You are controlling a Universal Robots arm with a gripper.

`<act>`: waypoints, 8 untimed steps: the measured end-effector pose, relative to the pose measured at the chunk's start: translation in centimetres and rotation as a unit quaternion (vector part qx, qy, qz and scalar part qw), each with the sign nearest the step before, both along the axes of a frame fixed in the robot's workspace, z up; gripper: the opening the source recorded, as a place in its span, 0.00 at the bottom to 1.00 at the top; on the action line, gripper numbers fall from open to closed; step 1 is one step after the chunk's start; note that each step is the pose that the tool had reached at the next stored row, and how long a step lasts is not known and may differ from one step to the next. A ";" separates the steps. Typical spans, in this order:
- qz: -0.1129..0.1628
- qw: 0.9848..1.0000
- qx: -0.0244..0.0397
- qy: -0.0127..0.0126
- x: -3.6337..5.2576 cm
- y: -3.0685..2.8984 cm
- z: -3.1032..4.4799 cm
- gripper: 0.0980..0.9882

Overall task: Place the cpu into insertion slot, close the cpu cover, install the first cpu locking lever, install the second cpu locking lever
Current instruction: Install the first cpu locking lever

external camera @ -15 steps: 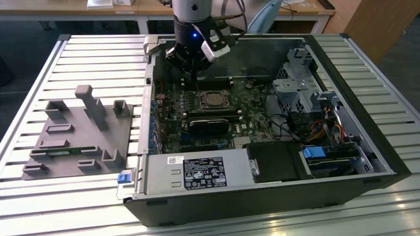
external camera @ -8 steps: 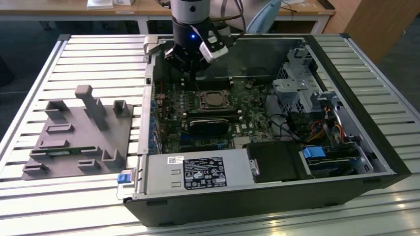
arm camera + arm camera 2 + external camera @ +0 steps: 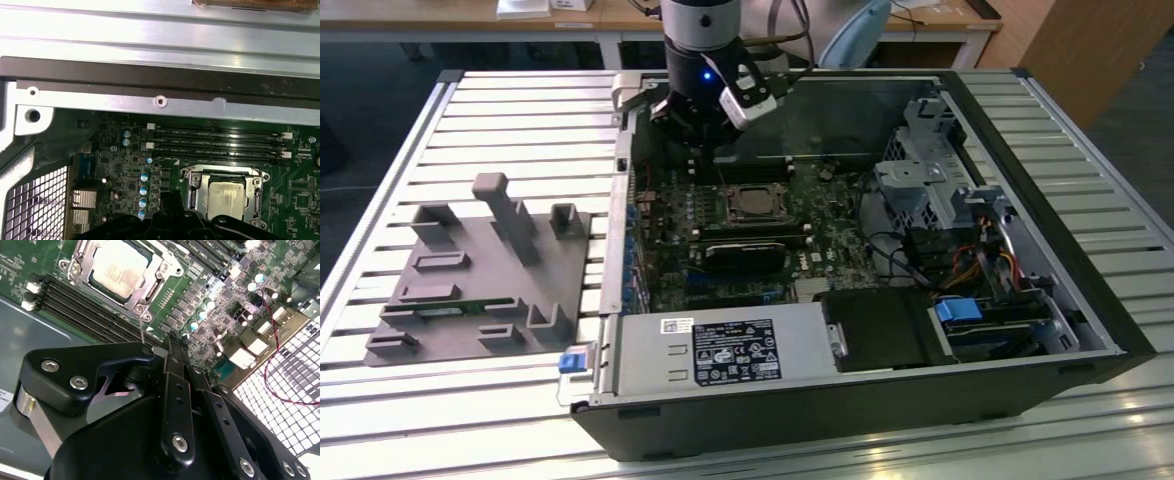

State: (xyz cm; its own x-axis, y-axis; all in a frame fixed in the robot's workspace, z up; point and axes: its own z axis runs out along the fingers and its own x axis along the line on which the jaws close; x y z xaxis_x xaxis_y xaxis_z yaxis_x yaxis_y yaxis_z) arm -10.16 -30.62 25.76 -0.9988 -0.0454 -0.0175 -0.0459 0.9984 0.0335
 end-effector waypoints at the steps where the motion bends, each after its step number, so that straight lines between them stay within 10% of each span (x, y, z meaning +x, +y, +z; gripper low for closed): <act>1: 0.000 1.000 0.000 0.000 -0.03 0.05 -0.03 0.01; 8: 0.000 1.000 0.000 0.000 -0.09 0.61 -0.20 0.01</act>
